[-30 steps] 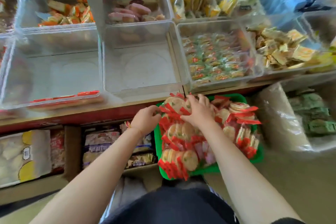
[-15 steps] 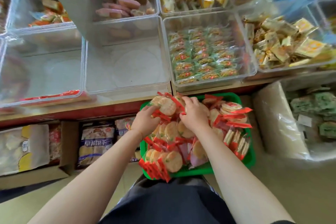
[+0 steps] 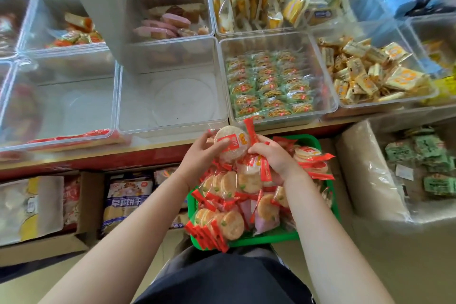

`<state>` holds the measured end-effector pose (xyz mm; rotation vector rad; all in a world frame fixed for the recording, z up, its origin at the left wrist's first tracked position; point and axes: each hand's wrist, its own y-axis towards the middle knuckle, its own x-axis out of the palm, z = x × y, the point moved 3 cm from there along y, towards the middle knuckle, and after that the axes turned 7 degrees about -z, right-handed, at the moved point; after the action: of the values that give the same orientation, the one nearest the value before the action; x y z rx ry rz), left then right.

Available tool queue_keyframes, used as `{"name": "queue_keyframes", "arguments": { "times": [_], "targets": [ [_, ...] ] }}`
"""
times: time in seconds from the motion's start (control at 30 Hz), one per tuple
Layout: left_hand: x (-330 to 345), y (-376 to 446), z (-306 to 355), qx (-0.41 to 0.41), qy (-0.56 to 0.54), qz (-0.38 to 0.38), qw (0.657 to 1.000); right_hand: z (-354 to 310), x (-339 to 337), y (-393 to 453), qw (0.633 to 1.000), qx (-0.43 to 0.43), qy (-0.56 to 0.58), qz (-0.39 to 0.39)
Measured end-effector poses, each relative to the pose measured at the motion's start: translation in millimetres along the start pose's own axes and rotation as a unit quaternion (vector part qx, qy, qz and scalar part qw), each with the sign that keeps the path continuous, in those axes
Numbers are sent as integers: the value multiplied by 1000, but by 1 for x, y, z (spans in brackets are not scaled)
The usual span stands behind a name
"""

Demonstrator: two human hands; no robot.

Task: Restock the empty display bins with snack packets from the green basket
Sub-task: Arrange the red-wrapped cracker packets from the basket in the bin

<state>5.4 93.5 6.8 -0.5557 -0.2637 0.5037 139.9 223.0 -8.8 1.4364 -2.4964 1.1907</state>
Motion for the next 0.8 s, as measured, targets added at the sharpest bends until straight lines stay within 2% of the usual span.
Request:
{"name": "queue_keyframes", "arguments": {
  "times": [0.1, 0.2, 0.3, 0.37, 0.57, 0.7, 0.8],
  "targets": [
    [-11, -9, 0, -4, -104, 31, 994, 8, 26, 7, 998, 7, 23, -60],
    [-44, -20, -10, -17, -207, 39, 977, 17, 45, 13, 994, -18, 99, -52],
    [-86, -33, -20, -11, -228, 41, 973, 21, 66, 16, 988, -29, 150, -19],
    [-115, -43, -27, -2, -249, 27, 968, 22, 90, 20, 989, -19, 146, -25],
    [-221, -80, -36, 16, -241, 29, 970, 40, 195, 60, 988, -40, 148, -2],
    [-322, -111, -32, 9, -222, 23, 975, 61, 289, 85, 992, -5, 117, -38],
    [-400, -129, -26, 6, -218, 54, 974, 74, 360, 107, 994, 13, 77, -73]
  ]
}}
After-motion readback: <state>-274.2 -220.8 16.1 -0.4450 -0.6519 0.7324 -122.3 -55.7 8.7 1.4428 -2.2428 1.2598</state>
